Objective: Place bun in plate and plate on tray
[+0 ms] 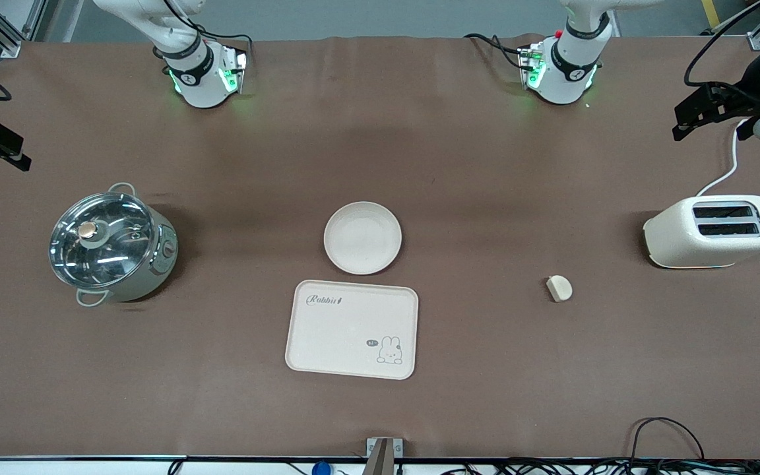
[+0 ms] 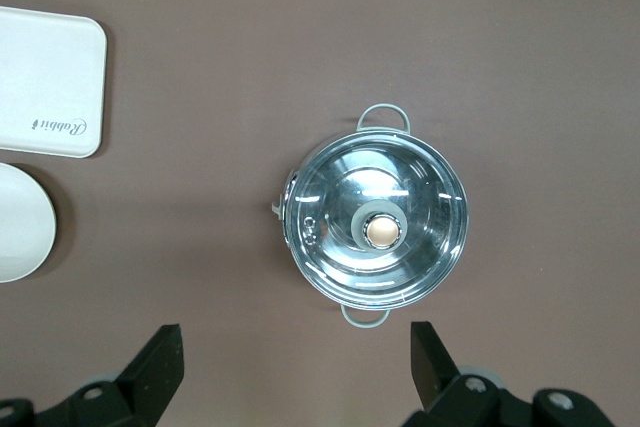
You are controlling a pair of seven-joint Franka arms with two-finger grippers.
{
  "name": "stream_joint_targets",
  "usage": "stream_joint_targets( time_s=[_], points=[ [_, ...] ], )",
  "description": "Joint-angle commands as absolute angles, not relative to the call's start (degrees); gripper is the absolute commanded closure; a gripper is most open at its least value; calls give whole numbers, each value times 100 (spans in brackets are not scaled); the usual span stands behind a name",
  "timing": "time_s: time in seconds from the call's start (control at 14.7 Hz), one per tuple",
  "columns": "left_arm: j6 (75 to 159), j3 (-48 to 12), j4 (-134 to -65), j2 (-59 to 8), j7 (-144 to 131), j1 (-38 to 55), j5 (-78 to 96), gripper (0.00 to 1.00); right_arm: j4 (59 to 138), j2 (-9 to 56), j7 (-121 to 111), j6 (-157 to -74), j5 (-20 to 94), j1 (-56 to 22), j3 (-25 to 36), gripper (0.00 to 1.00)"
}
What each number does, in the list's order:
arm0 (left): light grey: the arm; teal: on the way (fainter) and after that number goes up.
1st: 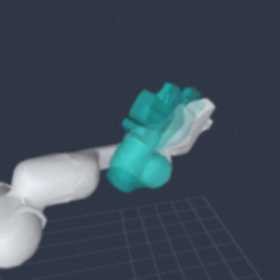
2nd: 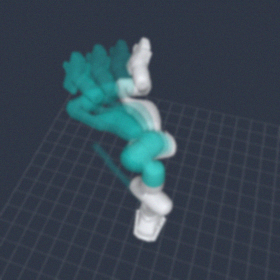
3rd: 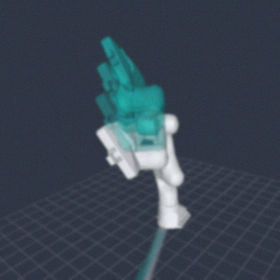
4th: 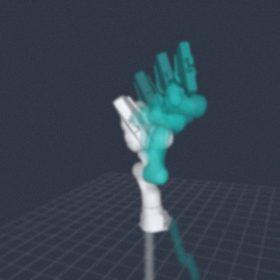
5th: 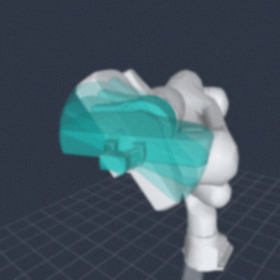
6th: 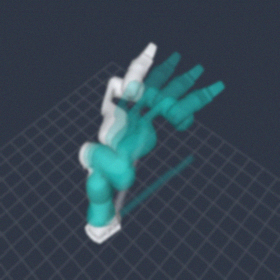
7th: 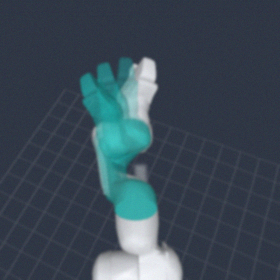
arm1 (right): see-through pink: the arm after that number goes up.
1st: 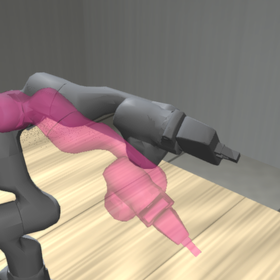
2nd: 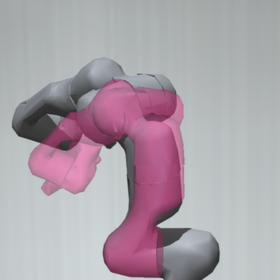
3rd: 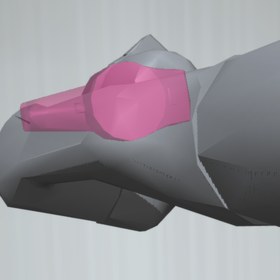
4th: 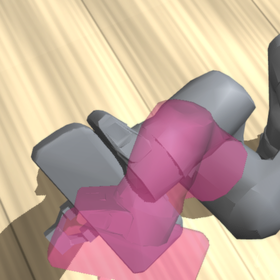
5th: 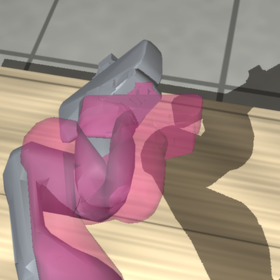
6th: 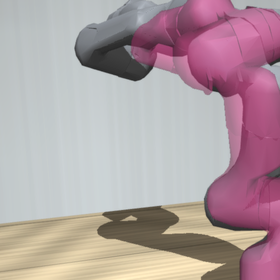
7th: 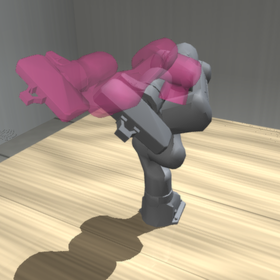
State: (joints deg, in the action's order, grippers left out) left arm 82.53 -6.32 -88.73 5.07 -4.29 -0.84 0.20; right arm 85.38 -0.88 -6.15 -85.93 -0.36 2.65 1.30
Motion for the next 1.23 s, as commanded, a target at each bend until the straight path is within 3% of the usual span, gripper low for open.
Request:
stream_joint_targets(
  time_s=[0.0,0.14,0.41,0.68,1.16],
  points=[
    [8183,-615,-8815,466,-431,-44,26,0,8675,-237,-668,-8622,9,325,71,0],
    [8183,-606,-8711,291,-404,-18,-26,0,8684,-237,-668,-8631,18,369,53,0],
    [8261,-642,-8174,-867,-466,97,-158,0,8684,-237,-668,-8622,26,325,61,0],
    [9542,-668,-8349,-1809,-975,79,-176,0,8719,-237,-694,-8543,218,334,79,0],
    [11107,-659,-8736,-2881,-2160,219,-176,0,8789,-246,-703,-8350,369,369,140,0]
  ],
)
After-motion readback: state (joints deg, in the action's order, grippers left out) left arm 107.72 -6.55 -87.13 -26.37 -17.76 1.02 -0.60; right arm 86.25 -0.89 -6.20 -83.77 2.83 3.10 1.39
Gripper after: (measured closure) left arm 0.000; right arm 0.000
